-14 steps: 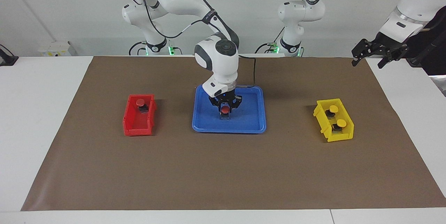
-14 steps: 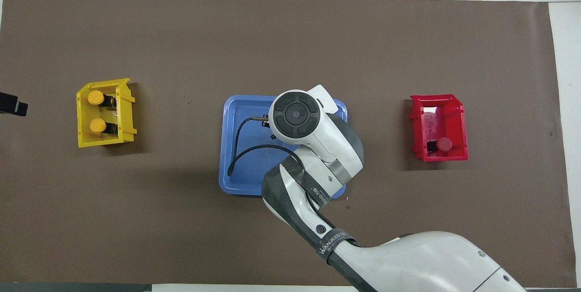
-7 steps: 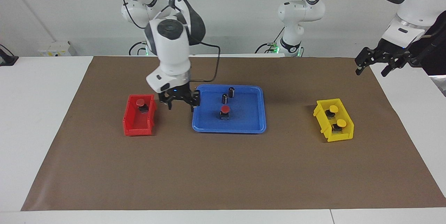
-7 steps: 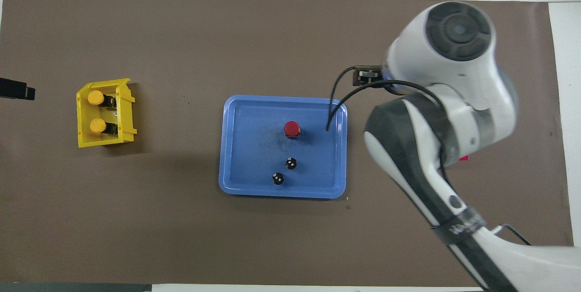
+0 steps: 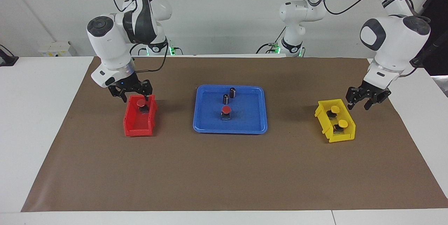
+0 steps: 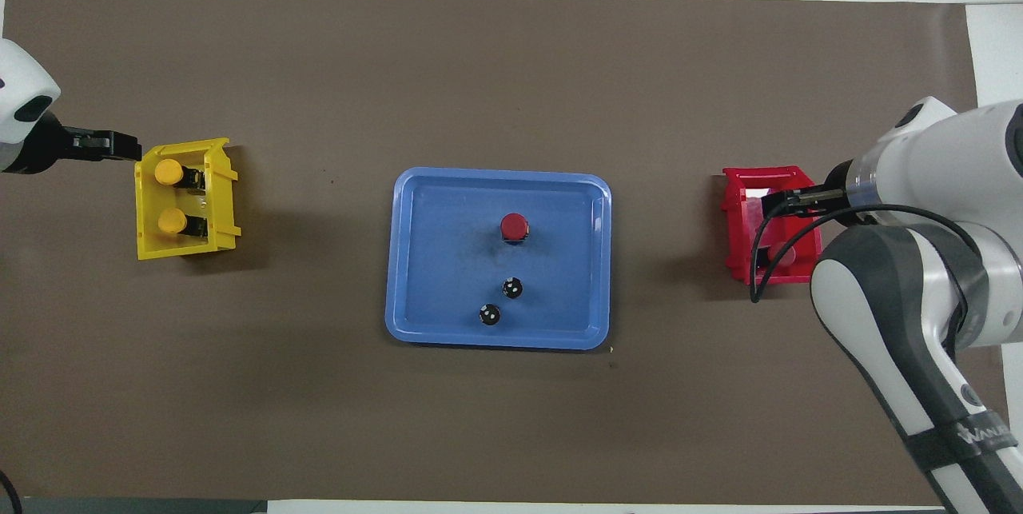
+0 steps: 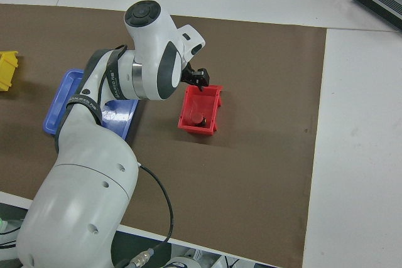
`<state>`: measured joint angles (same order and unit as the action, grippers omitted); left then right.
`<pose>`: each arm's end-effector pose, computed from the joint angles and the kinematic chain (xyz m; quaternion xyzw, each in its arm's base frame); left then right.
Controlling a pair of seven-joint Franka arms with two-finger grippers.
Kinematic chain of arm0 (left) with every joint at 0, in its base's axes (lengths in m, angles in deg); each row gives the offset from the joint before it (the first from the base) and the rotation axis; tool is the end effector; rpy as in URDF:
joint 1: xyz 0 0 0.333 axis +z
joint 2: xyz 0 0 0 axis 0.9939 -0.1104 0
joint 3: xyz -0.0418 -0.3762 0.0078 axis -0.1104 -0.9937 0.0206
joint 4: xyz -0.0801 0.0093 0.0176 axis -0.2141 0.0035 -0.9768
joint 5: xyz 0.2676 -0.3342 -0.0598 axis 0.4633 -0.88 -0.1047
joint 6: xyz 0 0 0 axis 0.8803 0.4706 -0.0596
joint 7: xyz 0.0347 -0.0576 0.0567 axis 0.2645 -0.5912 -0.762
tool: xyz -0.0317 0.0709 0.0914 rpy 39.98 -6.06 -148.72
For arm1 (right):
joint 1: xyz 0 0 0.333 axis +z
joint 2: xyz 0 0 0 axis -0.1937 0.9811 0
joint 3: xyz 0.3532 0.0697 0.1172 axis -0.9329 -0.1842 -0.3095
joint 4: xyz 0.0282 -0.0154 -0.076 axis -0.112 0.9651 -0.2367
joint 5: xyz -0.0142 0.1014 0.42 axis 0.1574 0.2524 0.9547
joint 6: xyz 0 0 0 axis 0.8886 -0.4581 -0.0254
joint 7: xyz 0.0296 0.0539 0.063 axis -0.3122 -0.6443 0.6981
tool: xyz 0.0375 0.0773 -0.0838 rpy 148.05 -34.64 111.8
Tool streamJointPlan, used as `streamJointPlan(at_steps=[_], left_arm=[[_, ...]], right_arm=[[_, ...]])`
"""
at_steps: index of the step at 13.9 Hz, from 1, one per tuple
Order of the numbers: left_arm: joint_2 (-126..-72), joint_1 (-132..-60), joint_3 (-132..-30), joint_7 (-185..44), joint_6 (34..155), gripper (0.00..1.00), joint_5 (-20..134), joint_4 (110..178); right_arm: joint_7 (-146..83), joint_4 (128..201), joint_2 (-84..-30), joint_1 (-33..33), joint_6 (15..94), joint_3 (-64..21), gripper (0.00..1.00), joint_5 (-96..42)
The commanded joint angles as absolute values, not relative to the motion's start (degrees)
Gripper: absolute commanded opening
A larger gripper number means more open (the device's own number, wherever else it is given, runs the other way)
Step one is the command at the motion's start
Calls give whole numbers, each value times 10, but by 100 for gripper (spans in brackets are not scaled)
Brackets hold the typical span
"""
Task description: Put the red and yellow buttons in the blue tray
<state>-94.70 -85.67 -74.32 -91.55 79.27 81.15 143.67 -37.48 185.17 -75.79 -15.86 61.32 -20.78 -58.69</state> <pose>0.6449 0.0127 0.4925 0.9969 -0.0316 0.0725 0.0038 0.5596 0.0161 0.4568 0.9987 0.0371 0.0317 0.0117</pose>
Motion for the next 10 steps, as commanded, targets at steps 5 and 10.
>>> streamJointPlan(at_steps=[5,10], left_arm=[[-977,-865,-742,-851,876,61,819,1477],[-987,-864,-742,-853,896,60,819,1494]], right_arm=[[-354,1910,-767,-181,665,-216,76,-552],[-353,1937,-756,-180,698,-216,71,-551]])
